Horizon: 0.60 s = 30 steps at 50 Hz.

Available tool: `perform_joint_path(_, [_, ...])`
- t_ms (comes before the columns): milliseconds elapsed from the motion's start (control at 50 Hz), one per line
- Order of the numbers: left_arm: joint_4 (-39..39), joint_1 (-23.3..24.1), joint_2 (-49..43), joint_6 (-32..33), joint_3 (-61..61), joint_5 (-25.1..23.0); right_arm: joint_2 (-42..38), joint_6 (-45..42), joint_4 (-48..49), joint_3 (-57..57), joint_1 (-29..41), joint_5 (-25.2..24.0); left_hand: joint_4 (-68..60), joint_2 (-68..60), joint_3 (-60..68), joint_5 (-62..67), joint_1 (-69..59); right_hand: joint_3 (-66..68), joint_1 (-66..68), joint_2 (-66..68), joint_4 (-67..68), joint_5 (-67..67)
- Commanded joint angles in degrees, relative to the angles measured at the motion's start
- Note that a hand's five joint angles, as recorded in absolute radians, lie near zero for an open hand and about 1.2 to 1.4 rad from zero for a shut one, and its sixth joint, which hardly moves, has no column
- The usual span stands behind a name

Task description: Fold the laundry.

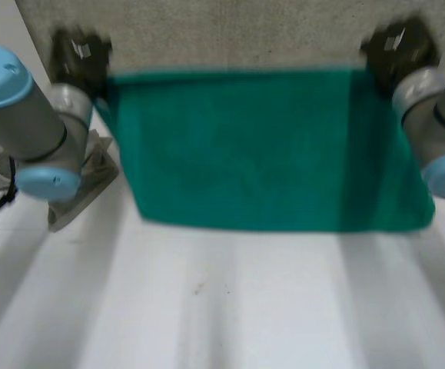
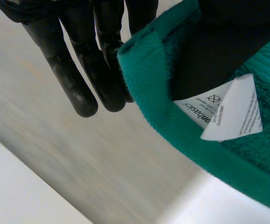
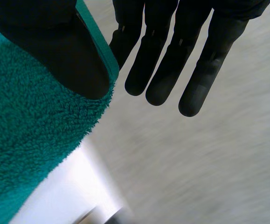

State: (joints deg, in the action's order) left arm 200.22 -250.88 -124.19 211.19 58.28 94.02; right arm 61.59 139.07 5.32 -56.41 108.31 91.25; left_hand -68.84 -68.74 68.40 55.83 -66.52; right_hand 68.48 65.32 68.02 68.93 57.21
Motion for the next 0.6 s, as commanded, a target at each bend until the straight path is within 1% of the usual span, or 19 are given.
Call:
perform_joint_path(20, [24.07,0.92,9.92,-1.92,3.41,0.99,9.68,8.32,24.81,-6.06,-0.2,-0.28,-11.16,-11.26,11.6,14.17,-13.48,11.52,14.68,11.98,11.07,12.79])
perform_joint_path(80, [24.17,0.83,13.09,-3.24,7.63,1.08,12.49,9.03,26.05,-10.54,-0.29,-1.15,-11.16,-11.26,11.6,14.17,-13.48,11.52,14.68,11.98,11.07,12.79])
perform_joint_path(120, [23.9,0.83,13.89,-4.29,10.0,0.99,13.11,9.03,25.62,-12.66,-0.29,-1.95,-11.16,-11.26,11.6,14.17,-13.48,11.52,14.68,11.98,11.07,12.79])
perform_joint_path(140, [23.29,0.66,14.5,-5.34,13.14,0.9,13.21,9.03,25.09,-13.71,-0.46,-2.39,-11.16,-11.26,11.6,14.17,-13.48,11.52,14.68,11.98,11.07,12.79])
perform_joint_path(220, [21.71,-0.49,16.26,-7.28,21.86,0.64,13.47,9.2,18.07,-19.34,-0.99,-3.97,-11.16,-11.26,11.6,14.17,-13.48,11.52,14.68,11.98,11.07,12.79])
perform_joint_path(240, [21.44,-0.75,16.52,-7.54,23.62,0.64,13.56,9.55,14.4,-21.52,-1.08,-4.76,-11.16,-11.26,11.6,14.17,-13.48,11.52,14.68,11.98,11.07,12.79])
perform_joint_path(300, [21.18,-1.19,16.88,-8.07,31.0,0.2,13.47,9.64,9.55,-24.96,-0.99,-6.52,-11.16,-11.26,11.6,14.17,-13.48,11.52,14.68,11.98,11.07,12.79])
perform_joint_path(320, [21.18,-1.19,16.88,-8.07,32.76,0.02,13.38,9.73,6.83,-27.5,-0.99,-7.83,-11.16,-11.26,11.6,14.17,-13.48,11.52,14.68,11.98,11.07,12.79])
perform_joint_path(360, [21.18,-1.19,16.62,-7.99,37.23,-0.94,13.29,9.73,5.32,-30.32,-0.91,-9.5,-11.16,-11.26,11.6,14.17,-13.48,11.52,14.68,11.98,11.07,12.79])
perform_joint_path(400, [21.18,-1.28,16.35,-7.99,39.62,-1.73,12.51,9.73,4.61,-33.74,-0.99,-11.52,-11.16,-11.26,11.6,14.17,-13.48,11.52,14.68,11.98,11.07,12.79])
perform_joint_path(460, [21.18,-1.45,16.18,-8.34,42.96,-3.05,9.7,9.73,4.7,-35.52,-1.34,-13.46,-11.16,-11.26,11.6,14.17,-13.48,11.52,14.68,11.98,11.07,12.79])
perform_joint_path(480, [21.18,-1.54,16.18,-8.34,43.49,-3.14,7.17,9.73,4.52,-35.78,-1.87,-13.64,-11.16,-11.26,11.6,14.17,-13.48,11.52,14.68,11.98,11.07,12.79])
perform_joint_path(540, [21.09,-1.81,16.09,-8.6,45.51,-3.4,4.51,9.73,4.17,-35.7,-2.31,-13.38,-11.16,-11.26,11.6,14.17,-13.48,11.52,14.68,11.98,11.07,12.79])
perform_joint_path(560, [21.09,-1.89,16.09,-8.6,45.69,-3.41,4.24,9.73,4.08,-35.78,-2.49,-13.38,-11.16,-11.26,11.6,14.17,-13.48,9.58,12.74,10.04,9.13,10.85])
perform_joint_path(600, [21.09,-1.89,16.0,-8.69,46.22,-3.49,4.07,9.82,4.08,-35.87,-2.84,-13.38,-11.16,-11.26,11.6,14.17,-13.48,-2.66,0.5,-2.2,-3.11,-1.38])
